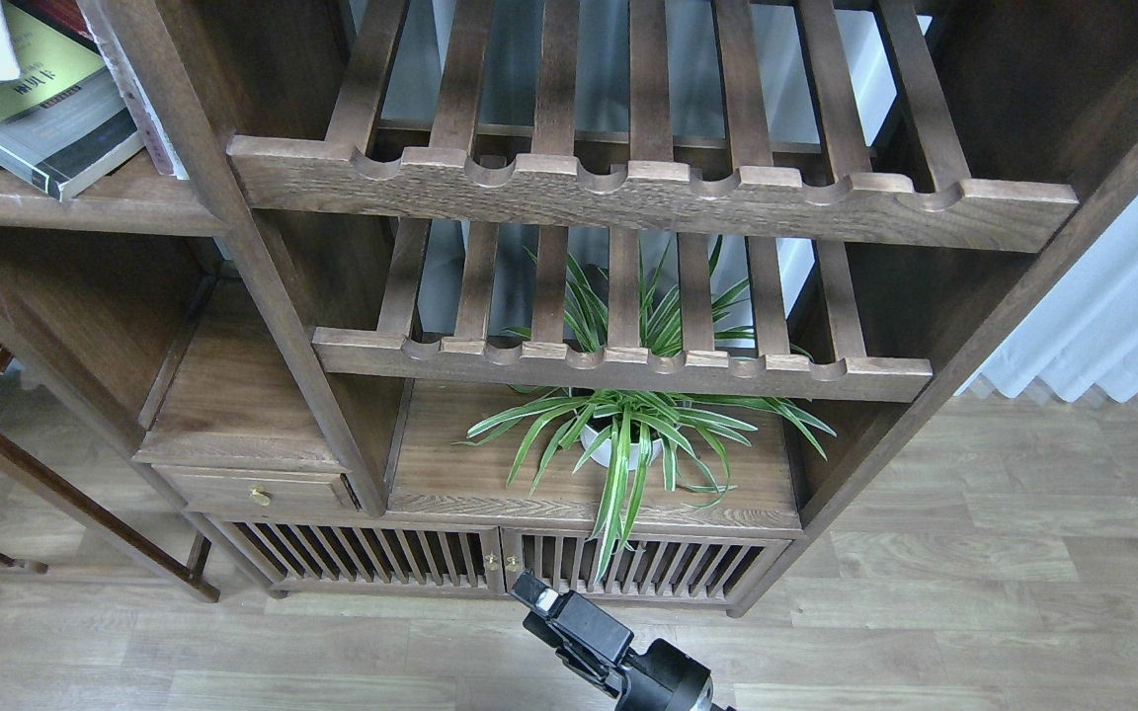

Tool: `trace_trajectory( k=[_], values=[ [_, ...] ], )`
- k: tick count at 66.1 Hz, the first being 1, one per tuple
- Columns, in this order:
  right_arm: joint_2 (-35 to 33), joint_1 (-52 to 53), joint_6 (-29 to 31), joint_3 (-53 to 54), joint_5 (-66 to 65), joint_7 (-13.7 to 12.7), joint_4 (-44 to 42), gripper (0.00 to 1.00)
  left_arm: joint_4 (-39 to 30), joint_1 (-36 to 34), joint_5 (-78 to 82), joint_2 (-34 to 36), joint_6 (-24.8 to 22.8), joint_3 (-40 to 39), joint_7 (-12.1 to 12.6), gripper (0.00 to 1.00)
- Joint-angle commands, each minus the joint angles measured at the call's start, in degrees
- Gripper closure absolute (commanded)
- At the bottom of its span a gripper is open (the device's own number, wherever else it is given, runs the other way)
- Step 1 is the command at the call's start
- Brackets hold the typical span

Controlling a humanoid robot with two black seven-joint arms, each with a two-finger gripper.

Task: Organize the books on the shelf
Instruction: 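Place the white book on the stack in the compartment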

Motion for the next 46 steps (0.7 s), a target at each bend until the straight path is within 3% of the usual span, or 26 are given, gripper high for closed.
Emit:
trace_trajectory(
  k=[1, 32, 43, 46],
  values=[
    [0.0, 0.0, 0.0, 0.0, 0.0, 0.0, 0.0, 0.01, 4.1, -4.6, 0.1, -1.4, 0.0, 3.9, 0.0, 0.93],
    [0.0, -0.1, 0.0, 0.0, 0.0, 0.0, 0.1, 0.01, 11.3, -12.6, 0.1, -4.3, 0.0, 10.1, 0.1, 0.9],
    [0.0, -0.1, 0.0, 0.1, 0.0, 0.0, 0.1, 0.01, 11.7, -12.6, 0.0, -5.1, 0.0, 10.8, 0.1, 0.66],
    [0.0, -0.1, 0.0, 0.1, 0.0, 0.0, 0.1, 0.01, 11.7, -12.2, 0.0, -5.3, 0.0, 10.8, 0.1, 0.55]
  ],
)
